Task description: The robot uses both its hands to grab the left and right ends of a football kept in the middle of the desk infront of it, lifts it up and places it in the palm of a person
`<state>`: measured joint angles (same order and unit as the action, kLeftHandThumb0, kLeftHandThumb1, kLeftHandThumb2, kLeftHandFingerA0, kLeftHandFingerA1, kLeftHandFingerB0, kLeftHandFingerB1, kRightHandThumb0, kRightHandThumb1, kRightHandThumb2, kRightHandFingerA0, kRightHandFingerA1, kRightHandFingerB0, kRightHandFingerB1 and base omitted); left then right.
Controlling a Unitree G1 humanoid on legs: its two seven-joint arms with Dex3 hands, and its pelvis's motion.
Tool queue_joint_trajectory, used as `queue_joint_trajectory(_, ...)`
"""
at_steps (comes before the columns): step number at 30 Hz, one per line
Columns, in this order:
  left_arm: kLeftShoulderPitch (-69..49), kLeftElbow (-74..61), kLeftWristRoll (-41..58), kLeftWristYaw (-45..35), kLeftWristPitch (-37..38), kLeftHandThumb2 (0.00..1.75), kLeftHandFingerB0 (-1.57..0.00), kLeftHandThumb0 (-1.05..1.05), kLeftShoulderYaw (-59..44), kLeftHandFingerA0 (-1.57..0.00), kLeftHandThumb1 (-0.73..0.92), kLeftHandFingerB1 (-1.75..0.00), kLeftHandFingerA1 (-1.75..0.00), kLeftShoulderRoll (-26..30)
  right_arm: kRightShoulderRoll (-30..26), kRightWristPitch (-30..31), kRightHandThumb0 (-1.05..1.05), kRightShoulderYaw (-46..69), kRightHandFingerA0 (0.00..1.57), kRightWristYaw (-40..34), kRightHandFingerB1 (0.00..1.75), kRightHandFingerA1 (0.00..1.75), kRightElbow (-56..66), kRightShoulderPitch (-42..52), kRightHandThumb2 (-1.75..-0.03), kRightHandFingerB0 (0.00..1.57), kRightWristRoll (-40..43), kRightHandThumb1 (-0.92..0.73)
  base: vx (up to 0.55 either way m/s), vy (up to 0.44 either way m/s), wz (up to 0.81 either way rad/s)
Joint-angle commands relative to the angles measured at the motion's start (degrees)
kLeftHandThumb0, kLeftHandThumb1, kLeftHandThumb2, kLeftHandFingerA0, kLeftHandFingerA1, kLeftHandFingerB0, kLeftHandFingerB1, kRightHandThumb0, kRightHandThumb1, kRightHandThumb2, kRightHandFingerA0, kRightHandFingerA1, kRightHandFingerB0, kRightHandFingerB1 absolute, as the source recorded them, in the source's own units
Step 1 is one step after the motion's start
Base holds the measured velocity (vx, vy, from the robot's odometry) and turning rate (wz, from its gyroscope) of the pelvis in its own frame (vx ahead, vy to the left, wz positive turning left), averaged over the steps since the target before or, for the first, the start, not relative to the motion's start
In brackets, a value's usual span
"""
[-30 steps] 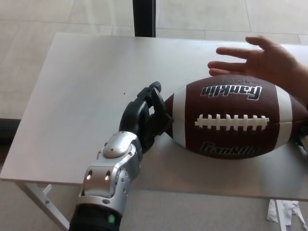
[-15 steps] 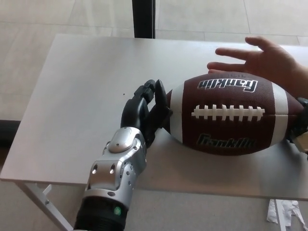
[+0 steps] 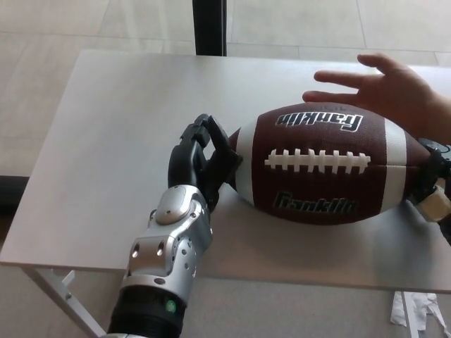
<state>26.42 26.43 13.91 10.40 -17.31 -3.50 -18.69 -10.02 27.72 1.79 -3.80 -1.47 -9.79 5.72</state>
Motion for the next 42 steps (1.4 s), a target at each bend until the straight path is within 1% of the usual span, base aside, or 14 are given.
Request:
queue_joint_trajectory(1, 3.0, 2.8, 1.8, 5.9, -2.0, 1.19, 0.00, -0.95, -0.8, 0.00, 0.75, -0.09, -0.52, -8.2, -0.8, -4.5, -0.82, -3.0, 0.01, 2.7, 0.24, 0.26, 0.2, -0.7, -0.72, 0.08, -3.0, -0.92, 0.00, 0.000, 0.00)
queue_joint_trajectory(2, 3.1, 2.6, 2.0, 5.9, -2.1, 1.19, 0.00, -0.94, -0.7, 0.00, 0.76, -0.10, -0.52, -8.2, -0.3, -5.2, -0.75, -3.0, 0.00, 2.8, 0.28, 0.29, -0.1, -1.1, -1.12, 0.04, -2.7, -0.73, 0.00, 0.000, 0.00)
queue_joint_trajectory(5, 3.2, 2.6, 2.2, 6.1, -1.9, 0.81, 0.00, -0.99, -0.2, 0.00, 0.81, -0.21, -0.72, -8.1, 0.1, -5.5, -0.80, -3.0, 0.00, 3.0, 0.22, 0.23, 0.0, -1.1, -0.73, 0.05, -2.4, -0.91, 0.00, 0.000, 0.00)
queue_joint_trajectory(6, 3.6, 2.9, 2.4, 5.8, -1.7, 1.19, -0.09, -0.95, -0.2, 0.00, 0.76, -0.08, -0.64, -8.0, 0.4, -5.6, -0.84, -3.0, 0.00, 2.6, 0.22, 0.25, 0.0, -1.3, -1.16, 0.05, -2.5, -0.79, 0.00, 0.000, 0.00)
queue_joint_trajectory(9, 4.8, 3.2, 2.8, 6.3, -1.2, 1.20, -0.05, -0.99, -0.4, -0.03, 0.77, -0.07, -0.68, -7.7, 1.5, -6.3, -0.85, -2.4, 0.16, 1.6, 0.23, 0.74, 0.6, -1.6, -0.75, 0.09, -2.4, -0.91, 0.00, 0.000, 0.00)
queue_joint_trajectory(19, 9.9, 2.9, 4.8, 7.2, -1.3, 1.10, -0.03, -0.90, -1.9, -0.09, 0.69, -0.28, -0.67, -5.0, 3.2, -7.4, -0.91, -1.1, 0.07, 0.5, 0.39, 0.48, 0.6, -4.6, -1.15, 0.04, -3.2, -0.79, 0.00, 0.000, 0.00)
queue_joint_trajectory(21, 11.1, 3.1, 5.3, 7.3, -1.7, 1.09, -0.06, -0.91, -2.4, -0.18, 0.69, -0.33, -0.72, -4.4, 3.7, -8.1, -0.89, -0.9, 0.09, -0.2, 0.28, 0.37, -0.1, -4.9, -0.73, 0.15, -3.6, -0.86, 0.00, 0.000, 0.00)
queue_joint_trajectory(22, 12.0, 2.7, 5.7, 7.5, -2.6, 0.67, -0.12, -0.95, -2.8, -0.16, 0.88, -0.26, -0.73, -4.0, 4.3, -8.7, -0.84, -0.7, 0.06, -0.8, 0.35, 0.45, -0.2, -4.9, -1.09, 0.09, -3.6, -0.74, 0.00, 0.000, 0.00)
queue_joint_trajectory(28, 14.4, 2.5, 6.7, 6.9, -3.2, 1.09, -0.07, -0.93, -3.6, -0.19, 0.69, -0.36, -0.63, -3.0, 5.4, -10.4, -0.84, 0.0, 0.11, -1.1, 0.26, 0.32, -1.5, -5.4, -0.71, 0.14, -3.6, -0.92, 0.00, 0.000, 0.00)
queue_joint_trajectory(29, 14.7, 2.5, 7.0, 7.0, -3.2, 0.67, -0.14, -0.96, -3.8, -0.19, 0.86, -0.27, -0.66, -2.9, 5.4, -10.0, -0.85, 0.0, 0.11, -1.2, 0.26, 0.33, -1.5, -5.5, -0.71, 0.14, -3.7, -0.92, 0.00, 0.000, 0.00)
queue_joint_trajectory(30, 15.7, 2.7, 7.1, 7.5, -3.3, 1.10, -0.07, -1.00, -4.1, -0.23, 0.71, -0.37, -0.67, -2.7, 5.2, -9.5, -0.92, 0.0, 0.05, -1.1, 0.41, 0.45, -1.4, -6.0, -1.15, 0.10, -3.9, -0.78, 0.00, 0.000, 0.00)
queue_joint_trajectory(31, 16.6, 2.6, 6.0, 7.4, -3.0, 0.68, -0.14, -0.94, -3.3, -0.24, 0.90, -0.28, -0.64, -2.1, 5.1, -8.8, -0.80, 0.0, 0.05, -1.3, 0.33, 0.49, -0.8, -6.5, -1.14, 0.00, -4.1, -0.72, 0.00, 0.000, 0.00)
queue_joint_trajectory(37, 21.0, 1.9, 6.8, 7.3, -3.6, 1.11, -0.08, -0.92, -3.8, -0.19, 0.70, -0.39, -0.62, -0.5, 5.5, -8.2, -0.89, 0.9, 0.13, -1.1, 0.30, 0.55, -0.2, -8.2, -1.13, 0.00, -3.2, -0.74, 0.00, 0.000, 0.00)
queue_joint_trajectory(42, 25.7, 2.1, 9.0, 10.0, -4.9, 0.67, -0.19, -0.91, -6.0, -0.29, 0.86, -0.30, -0.66, 0.0, 4.9, -7.4, -0.88, 0.2, 0.18, -1.9, 0.29, 0.59, -0.4, -10.0, -0.72, 0.17, -4.8, -0.92, 0.00, 0.000, 0.00)
